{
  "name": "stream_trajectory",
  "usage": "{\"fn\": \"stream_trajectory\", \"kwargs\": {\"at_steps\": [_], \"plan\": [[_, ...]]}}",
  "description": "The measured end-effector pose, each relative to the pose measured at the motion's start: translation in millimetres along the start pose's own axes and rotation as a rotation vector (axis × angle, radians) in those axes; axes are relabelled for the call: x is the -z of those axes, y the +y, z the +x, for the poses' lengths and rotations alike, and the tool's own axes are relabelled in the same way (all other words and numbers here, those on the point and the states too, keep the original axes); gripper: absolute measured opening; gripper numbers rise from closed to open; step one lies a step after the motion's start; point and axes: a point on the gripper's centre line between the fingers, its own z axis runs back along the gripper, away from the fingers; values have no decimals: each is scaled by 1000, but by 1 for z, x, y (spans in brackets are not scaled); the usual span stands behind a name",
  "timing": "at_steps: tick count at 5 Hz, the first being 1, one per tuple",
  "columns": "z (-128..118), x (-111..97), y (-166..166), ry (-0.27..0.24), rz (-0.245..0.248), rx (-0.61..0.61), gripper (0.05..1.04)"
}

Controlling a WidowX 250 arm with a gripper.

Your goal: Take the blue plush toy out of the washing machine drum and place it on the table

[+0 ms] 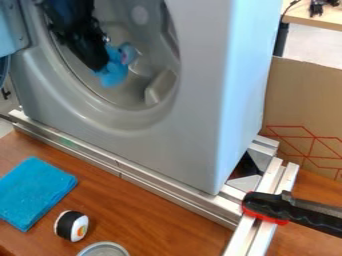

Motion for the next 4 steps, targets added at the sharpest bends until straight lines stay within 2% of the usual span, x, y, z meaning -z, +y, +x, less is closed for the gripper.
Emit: {"fn": "stream_trajectory", "kwargs": {"at_steps": [1, 2, 3, 4], "plan": [[-28, -15, -4, 224, 22, -64, 73], [-46, -16, -25, 371, 70, -49, 73], [-70, -18, -48, 413, 145, -7, 73], [-103, -9, -75, 463, 225, 75, 73]]}}
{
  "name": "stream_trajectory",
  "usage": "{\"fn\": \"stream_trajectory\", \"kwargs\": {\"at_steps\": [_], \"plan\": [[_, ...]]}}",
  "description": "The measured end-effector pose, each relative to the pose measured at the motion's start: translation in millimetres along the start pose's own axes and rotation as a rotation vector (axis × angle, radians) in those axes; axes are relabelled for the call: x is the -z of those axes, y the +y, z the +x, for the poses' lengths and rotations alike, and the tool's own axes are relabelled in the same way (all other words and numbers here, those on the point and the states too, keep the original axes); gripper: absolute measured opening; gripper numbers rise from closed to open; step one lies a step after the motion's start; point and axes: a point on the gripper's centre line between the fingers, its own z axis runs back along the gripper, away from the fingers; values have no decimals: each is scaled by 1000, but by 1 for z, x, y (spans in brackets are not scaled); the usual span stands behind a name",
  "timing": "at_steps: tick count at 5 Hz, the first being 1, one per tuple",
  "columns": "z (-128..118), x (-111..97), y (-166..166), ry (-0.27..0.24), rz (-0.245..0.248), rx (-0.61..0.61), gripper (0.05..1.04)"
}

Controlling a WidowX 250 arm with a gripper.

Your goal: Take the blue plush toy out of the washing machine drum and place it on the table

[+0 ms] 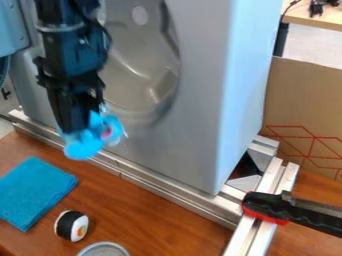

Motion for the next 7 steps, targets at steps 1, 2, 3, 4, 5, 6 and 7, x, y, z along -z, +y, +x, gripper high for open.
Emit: {"fn": "stream_trajectory", "kwargs": {"at_steps": [1, 2, 3, 4, 5, 6, 7], "plan": [[-21, 16, -15, 36, 46, 25, 73], [-16, 43, -29, 0, 23, 107, 73], [-3, 72, -34, -28, -20, 189, 73], [11, 94, -37, -63, -48, 249, 73], [16, 112, -34, -59, -86, 284, 73], [20, 129, -35, -25, -111, 293, 73], [23, 140, -33, 7, -120, 293, 94]]}}
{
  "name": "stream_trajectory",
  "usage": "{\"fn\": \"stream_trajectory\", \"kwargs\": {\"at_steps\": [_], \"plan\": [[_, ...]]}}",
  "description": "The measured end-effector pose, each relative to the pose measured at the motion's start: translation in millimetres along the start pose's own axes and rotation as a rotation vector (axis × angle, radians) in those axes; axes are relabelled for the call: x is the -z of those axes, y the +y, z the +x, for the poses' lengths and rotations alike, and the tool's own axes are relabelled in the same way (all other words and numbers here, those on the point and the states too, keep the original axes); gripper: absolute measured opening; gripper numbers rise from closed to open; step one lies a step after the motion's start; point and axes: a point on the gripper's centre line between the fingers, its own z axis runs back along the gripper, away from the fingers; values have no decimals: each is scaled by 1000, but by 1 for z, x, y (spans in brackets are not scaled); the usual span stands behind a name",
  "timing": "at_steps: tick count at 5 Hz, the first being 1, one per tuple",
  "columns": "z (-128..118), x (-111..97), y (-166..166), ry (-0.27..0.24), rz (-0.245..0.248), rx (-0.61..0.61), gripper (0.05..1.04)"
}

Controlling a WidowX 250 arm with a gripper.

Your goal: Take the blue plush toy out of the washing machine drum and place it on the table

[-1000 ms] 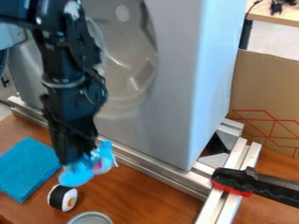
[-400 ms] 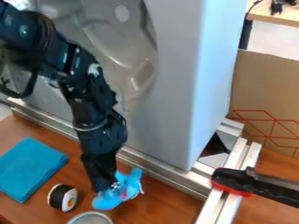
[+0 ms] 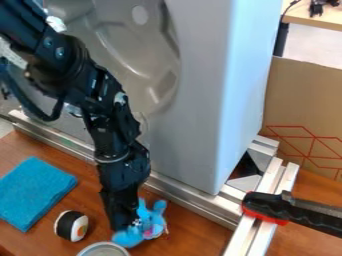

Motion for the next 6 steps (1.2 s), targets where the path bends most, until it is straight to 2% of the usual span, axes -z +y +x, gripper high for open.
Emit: {"fn": "stream_trajectory", "kwargs": {"at_steps": [1, 2, 3, 4, 5, 6], "plan": [[0, -5, 2, 26, -3, -6, 265], [-1, -24, 4, 6, 39, -33, 569], [-8, -64, 7, -67, 106, -69, 845], [-23, -95, 9, -45, 150, -136, 1012], [-45, -110, 15, 74, 175, -258, 1008], [-47, -111, 14, 84, 175, -270, 1005]]}}
